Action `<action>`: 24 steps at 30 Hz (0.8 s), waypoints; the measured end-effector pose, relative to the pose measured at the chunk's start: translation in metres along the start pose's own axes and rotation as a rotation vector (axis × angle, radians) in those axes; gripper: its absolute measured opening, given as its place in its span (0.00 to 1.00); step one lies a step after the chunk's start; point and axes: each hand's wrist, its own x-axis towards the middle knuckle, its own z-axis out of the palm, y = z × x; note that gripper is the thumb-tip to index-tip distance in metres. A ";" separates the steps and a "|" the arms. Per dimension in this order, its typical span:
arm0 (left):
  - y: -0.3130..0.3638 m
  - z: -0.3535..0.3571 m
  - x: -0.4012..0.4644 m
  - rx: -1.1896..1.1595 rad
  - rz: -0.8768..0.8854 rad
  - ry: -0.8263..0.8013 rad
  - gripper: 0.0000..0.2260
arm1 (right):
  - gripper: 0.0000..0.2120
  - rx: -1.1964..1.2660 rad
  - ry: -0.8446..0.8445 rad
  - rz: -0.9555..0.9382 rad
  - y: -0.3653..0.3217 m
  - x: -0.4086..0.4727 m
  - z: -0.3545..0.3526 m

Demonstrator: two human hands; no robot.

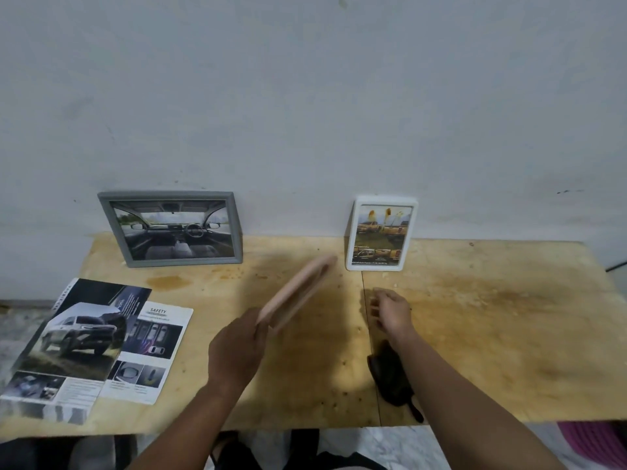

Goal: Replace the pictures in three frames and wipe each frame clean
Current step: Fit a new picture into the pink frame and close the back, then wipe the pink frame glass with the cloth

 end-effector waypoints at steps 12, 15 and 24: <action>-0.011 0.042 -0.038 -1.049 -0.982 -0.228 0.14 | 0.51 -0.541 0.104 0.205 0.101 -0.017 -0.081; -0.016 0.049 -0.042 -1.015 -0.994 -0.256 0.14 | 0.36 -0.526 0.108 0.125 0.111 -0.028 -0.074; -0.022 0.062 -0.044 -0.918 -1.044 -0.349 0.15 | 0.24 -0.356 0.252 0.183 0.105 -0.031 -0.075</action>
